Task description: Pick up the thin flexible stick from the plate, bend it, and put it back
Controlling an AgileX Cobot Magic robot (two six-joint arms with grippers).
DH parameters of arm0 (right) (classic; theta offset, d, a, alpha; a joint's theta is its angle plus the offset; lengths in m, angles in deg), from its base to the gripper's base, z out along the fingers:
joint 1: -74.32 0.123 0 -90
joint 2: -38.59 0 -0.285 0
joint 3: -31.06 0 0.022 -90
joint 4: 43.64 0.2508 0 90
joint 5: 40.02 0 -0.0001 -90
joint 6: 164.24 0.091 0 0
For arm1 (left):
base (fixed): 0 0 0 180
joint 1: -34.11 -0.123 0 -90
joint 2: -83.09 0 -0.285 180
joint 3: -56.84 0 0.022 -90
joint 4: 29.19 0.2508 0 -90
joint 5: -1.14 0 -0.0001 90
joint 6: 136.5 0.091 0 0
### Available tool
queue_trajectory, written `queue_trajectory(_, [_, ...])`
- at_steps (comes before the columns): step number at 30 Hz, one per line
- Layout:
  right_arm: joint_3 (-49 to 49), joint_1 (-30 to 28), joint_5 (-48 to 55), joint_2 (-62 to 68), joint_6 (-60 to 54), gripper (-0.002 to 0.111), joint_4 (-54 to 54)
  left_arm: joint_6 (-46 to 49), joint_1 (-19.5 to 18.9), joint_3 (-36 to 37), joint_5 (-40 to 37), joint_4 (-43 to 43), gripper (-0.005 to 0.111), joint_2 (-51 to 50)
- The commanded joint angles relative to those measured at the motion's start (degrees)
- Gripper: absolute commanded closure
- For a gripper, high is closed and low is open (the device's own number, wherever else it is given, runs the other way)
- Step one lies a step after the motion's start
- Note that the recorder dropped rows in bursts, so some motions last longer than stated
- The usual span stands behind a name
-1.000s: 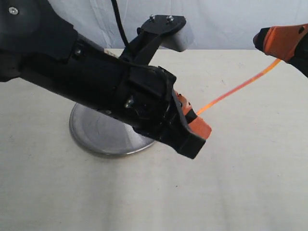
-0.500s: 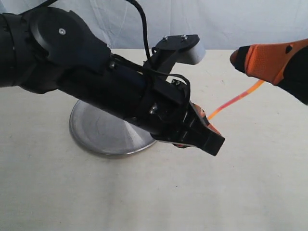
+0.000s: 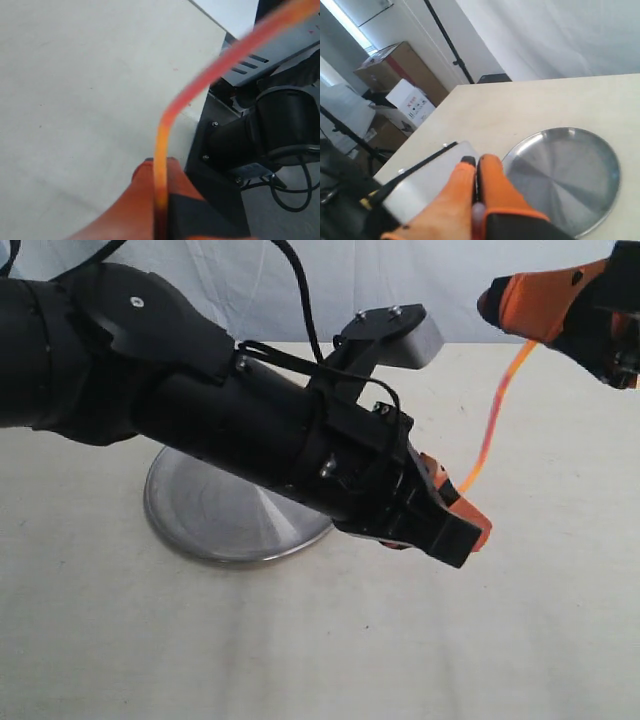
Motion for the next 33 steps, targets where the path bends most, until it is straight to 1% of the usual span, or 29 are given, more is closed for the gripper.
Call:
queue_trajectory(1, [1.40, -0.07, 3.18, 2.26, 1.44, 0.108, -10.98, 2.27, 0.07, -1.48, 0.71, -8.66, 0.107, 5.01])
queue_trajectory(4, [1.40, -0.07, 2.92, 3.54, 5.46, 0.108, -16.32, 4.82, 0.07, -1.48, 1.33, -9.69, 0.107, 7.31])
queue_trajectory(6, [1.40, -0.07, 5.10, 4.38, 6.21, 0.108, -16.59, 6.26, 0.07, -1.48, 3.59, -10.00, 0.107, 8.66])
queue_trajectory(10, [1.40, -0.07, 8.11, 4.49, 6.36, 0.108, -15.74, 6.41, 0.07, -1.48, 8.49, -6.76, 0.107, 10.06])
queue_trajectory(13, [1.40, -0.07, 6.44, 3.66, 6.35, 0.108, -15.52, 3.97, 0.07, -1.48, 8.48, -2.94, 0.107, 10.02])
queue_trajectory(14, [1.40, -0.07, 4.99, 3.30, 6.35, 0.108, -15.52, 1.97, 0.07, -1.48, 8.19, -0.47, 0.107, 10.02])
queue_trajectory(16, [1.40, -0.07, 2.53, 2.37, 6.35, 0.108, -15.52, -3.16, 0.07, -1.48, 7.60, 7.31, 0.107, 10.02])
queue_trajectory(20, [1.40, -0.07, -1.84, 0.16, 6.35, 0.108, -15.52, -19.88, 0.07, -1.48, 4.10, 26.66, 0.107, 10.02])
queue_trajectory(23, [1.40, -0.07, -6.01, -1.44, 6.35, 0.108, -15.48, -25.44, 0.07, -1.48, 0.19, 35.18, 0.107, 10.02])
queue_trajectory(27, [1.40, -0.07, -9.51, -2.83, 6.35, 0.108, -15.11, -25.91, 0.07, -1.48, -1.45, 36.65, 0.107, 10.02])
queue_trajectory(33, [1.40, -0.07, -9.58, -2.94, 6.35, 0.108, -15.35, -25.76, 0.07, -1.48, -1.09, 35.32, 0.107, 10.02])
